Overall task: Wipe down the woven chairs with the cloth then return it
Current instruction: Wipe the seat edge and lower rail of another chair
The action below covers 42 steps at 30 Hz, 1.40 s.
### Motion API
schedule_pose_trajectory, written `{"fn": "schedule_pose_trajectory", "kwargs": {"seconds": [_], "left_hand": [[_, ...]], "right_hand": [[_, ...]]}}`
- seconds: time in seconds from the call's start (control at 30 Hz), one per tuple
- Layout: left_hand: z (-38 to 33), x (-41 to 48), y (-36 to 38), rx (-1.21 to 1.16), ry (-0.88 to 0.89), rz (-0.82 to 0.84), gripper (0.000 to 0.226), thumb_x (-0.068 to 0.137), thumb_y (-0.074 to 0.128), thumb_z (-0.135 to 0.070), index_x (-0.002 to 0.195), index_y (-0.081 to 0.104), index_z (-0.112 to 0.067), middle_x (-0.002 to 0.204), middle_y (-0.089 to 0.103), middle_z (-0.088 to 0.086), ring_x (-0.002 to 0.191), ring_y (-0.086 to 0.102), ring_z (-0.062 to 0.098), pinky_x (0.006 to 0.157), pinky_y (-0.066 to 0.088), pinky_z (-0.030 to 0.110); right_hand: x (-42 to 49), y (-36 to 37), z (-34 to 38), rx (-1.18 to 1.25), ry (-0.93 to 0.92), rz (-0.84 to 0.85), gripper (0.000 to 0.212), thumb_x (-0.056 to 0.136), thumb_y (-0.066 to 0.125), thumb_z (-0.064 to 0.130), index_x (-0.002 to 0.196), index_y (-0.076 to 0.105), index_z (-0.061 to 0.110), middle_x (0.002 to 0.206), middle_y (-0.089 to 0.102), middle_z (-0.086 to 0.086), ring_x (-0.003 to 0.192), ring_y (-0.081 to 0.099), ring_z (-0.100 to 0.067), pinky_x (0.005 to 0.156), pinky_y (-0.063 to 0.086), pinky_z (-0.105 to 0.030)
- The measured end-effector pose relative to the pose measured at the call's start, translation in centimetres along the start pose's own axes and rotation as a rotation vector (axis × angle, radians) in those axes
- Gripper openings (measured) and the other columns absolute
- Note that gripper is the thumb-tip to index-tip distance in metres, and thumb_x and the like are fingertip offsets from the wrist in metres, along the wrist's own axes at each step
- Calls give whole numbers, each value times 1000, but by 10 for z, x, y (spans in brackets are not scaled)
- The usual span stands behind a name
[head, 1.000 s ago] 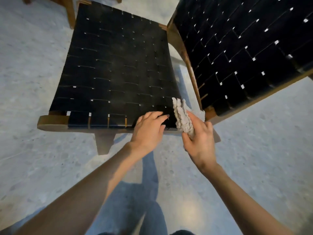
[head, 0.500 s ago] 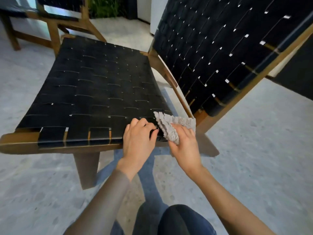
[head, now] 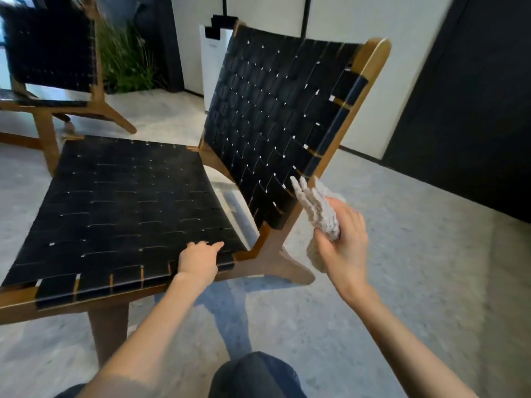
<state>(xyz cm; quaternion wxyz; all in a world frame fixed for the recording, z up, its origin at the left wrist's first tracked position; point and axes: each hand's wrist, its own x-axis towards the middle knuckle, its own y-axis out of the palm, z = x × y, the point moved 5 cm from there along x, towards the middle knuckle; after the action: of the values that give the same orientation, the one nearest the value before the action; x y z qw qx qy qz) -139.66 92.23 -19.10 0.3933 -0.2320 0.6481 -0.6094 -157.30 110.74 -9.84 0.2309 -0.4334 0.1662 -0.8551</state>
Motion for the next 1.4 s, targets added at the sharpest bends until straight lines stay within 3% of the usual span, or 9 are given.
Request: {"fn": "schedule_pose_trajectory", "kwargs": {"seconds": [0.2, 0.3, 0.37, 0.43, 0.57, 0.77, 0.93, 1.2, 1.4], "left_hand": [[-12, 0, -47, -412, 3, -182, 53, 101, 38, -30, 150, 19, -35, 125, 59, 2, 110, 57, 19, 86, 50, 35], [-47, 5, -93, -694, 206, -296, 55, 100, 43, -29, 150, 20, -34, 99, 64, -3, 85, 62, 3, 66, 48, 17], [-73, 11, -123, -929, 331, -254, 55, 100, 43, -29, 149, 20, -36, 127, 57, -1, 113, 56, 5, 90, 48, 23], [-92, 18, -154, -1044, 403, -227, 52, 100, 41, -31, 147, 20, -41, 154, 29, -5, 139, 31, 20, 111, 30, 40], [-110, 34, -198, -1094, 487, -252, 50, 100, 41, -33, 145, 23, -46, 156, 21, -9, 142, 25, 21, 112, 23, 39], [-119, 63, -208, -1060, 535, -241, 51, 101, 41, -30, 145, 21, -45, 157, 17, -10, 143, 21, 17, 113, 22, 36], [-123, 76, -186, -1067, 598, -278, 54, 100, 44, -24, 145, 21, -43, 156, 20, -11, 142, 21, 12, 111, 21, 28], [-107, 87, -132, -1090, 503, -288, 63, 98, 48, -19, 137, 12, -53, 148, 13, -25, 137, 16, 3, 112, 19, 32], [-75, 82, -92, -1039, 421, -217, 58, 98, 48, -24, 141, 20, -50, 140, 21, -29, 125, 24, -9, 103, 25, 18]], "right_hand": [[65, -40, 3, -8, 39, -212, 42, 89, 60, 13, 131, 55, 12, 129, 58, -2, 114, 49, -15, 94, 33, -14], [106, -52, 13, -23, 23, -279, 43, 91, 59, 14, 134, 53, 11, 134, 55, -3, 120, 48, -18, 98, 28, -13], [135, -61, 19, -30, 9, -323, 45, 91, 60, 12, 135, 52, 10, 138, 53, -4, 123, 47, -19, 101, 25, -11], [163, -67, 23, -60, -9, -366, 48, 89, 61, 11, 136, 51, 12, 139, 50, -4, 124, 44, -20, 97, 20, -3], [203, -63, 26, -85, -32, -362, 58, 83, 63, 4, 139, 48, 12, 143, 44, -11, 125, 37, -28, 96, 15, -3], [234, -28, 20, -41, -51, -196, 63, 89, 59, 49, 146, 35, 35, 161, -6, -2, 146, -2, -33, 116, 5, -40], [227, -13, 11, 20, -80, -335, 50, 95, 54, 36, 143, 42, 29, 160, 11, -4, 145, 16, -21, 113, 20, -33], [204, 2, 2, -2, -125, -411, 59, 87, 61, 10, 142, 42, 24, 158, 17, -8, 132, 13, 2, 107, 14, -14], [161, 38, -12, 22, -62, -321, 52, 89, 60, 19, 140, 45, 24, 159, 12, -2, 135, 12, -12, 107, 13, -14]]}}
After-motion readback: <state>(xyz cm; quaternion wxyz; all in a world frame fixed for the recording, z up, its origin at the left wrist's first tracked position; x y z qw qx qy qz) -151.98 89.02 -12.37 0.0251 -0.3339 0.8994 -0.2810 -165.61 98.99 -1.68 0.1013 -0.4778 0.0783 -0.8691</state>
